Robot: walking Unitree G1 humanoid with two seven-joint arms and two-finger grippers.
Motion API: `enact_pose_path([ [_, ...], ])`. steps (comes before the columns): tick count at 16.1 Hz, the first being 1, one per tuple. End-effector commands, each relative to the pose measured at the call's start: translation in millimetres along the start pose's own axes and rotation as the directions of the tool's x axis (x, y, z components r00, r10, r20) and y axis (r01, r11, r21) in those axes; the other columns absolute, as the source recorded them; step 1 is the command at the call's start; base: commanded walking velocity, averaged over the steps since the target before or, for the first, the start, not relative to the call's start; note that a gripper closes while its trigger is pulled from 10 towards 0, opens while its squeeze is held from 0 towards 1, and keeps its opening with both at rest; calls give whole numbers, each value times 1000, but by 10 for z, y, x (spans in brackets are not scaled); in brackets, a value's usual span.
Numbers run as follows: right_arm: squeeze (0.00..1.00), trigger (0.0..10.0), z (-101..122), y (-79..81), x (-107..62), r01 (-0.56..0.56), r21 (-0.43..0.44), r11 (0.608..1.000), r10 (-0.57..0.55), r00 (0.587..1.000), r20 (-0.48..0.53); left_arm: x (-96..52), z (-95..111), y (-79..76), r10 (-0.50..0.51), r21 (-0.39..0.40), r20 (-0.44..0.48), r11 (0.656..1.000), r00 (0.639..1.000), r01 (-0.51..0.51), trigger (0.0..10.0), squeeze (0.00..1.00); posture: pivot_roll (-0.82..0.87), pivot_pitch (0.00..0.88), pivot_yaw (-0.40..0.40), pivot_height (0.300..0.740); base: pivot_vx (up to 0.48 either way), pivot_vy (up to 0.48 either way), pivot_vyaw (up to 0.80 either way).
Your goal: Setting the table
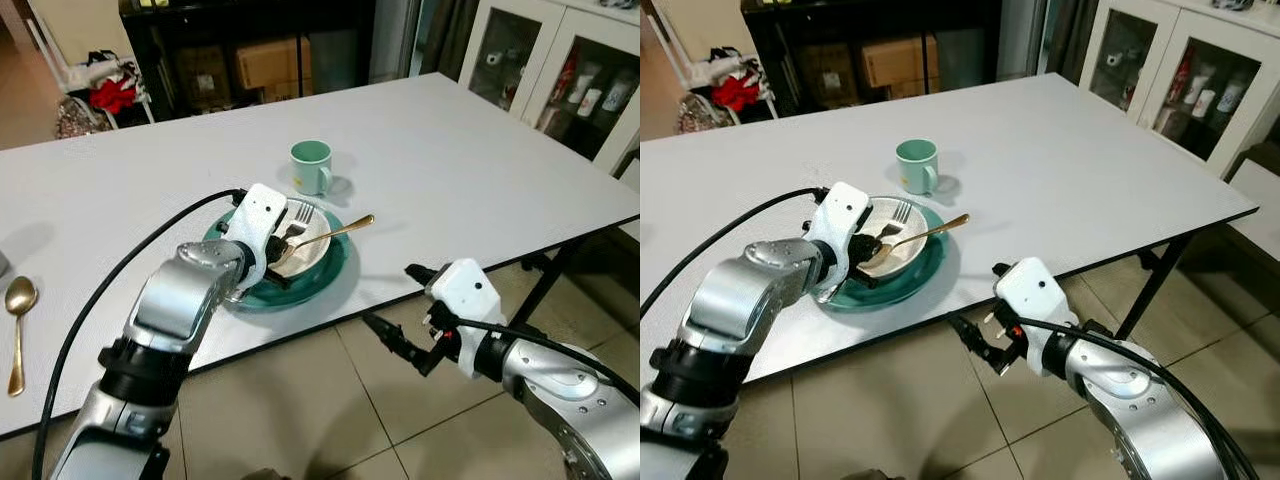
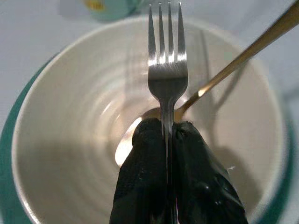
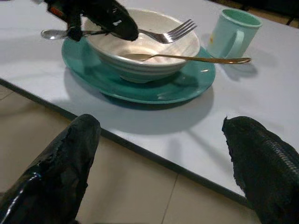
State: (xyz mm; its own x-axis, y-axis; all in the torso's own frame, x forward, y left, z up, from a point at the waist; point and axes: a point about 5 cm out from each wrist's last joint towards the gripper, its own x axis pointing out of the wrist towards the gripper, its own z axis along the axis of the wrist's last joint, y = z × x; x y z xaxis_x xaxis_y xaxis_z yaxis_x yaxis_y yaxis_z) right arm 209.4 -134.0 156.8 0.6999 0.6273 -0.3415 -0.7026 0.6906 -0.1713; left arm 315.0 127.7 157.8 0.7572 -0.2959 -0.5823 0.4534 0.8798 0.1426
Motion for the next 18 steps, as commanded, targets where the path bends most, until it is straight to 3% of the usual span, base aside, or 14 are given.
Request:
enact_pose_path([
  [1,0,10000,21,37,-10,-25,-5,1000,25,1000,2,-6,-7,72,50,15,-37,999,998,-50,10000,0,-40,0,62,740,0,0,0],
  [5,0,10000,27,40,-14,-35,-7,999,35,999,4,-22,35,151,94,-24,-56,995,994,-95,10000,24,-36,0,57,740,0,0,0],
  [7,0,10000,28,46,-17,-39,-5,999,39,999,6,-24,46,153,92,-32,-57,995,994,-94,10000,1000,-34,0,55,740,0,0,0],
  [11,0,10000,34,43,-13,-43,-1,999,43,999,10,-49,129,130,75,-59,-7,995,997,-76,10000,1000,-31,0,54,740,0,0,0],
  [12,0,10000,39,37,-11,-41,2,999,41,999,13,-80,222,147,73,-111,52,992,996,-66,10000,1000,-29,0,53,740,0,0,0],
  [14,0,10000,42,33,-10,-40,3,999,40,999,14,-112,273,159,60,-149,80,988,995,-48,10000,1000,-29,0,53,740,0,0,0],
  [16,0,10000,49,31,-5,-36,6,999,35,999,19,-201,379,199,54,-192,163,981,985,-22,10000,1000,-27,0,58,740,0,0,0],
  [17,0,10000,50,31,-2,-34,8,999,33,999,21,-256,414,259,85,-173,193,984,977,-51,10000,1000,-25,0,59,740,0,0,0],
  [18,0,10000,44,36,-4,-33,8,999,33,999,18,-311,347,408,184,-38,192,983,964,-180,10000,1000,-26,0,63,740,0,0,0],
])
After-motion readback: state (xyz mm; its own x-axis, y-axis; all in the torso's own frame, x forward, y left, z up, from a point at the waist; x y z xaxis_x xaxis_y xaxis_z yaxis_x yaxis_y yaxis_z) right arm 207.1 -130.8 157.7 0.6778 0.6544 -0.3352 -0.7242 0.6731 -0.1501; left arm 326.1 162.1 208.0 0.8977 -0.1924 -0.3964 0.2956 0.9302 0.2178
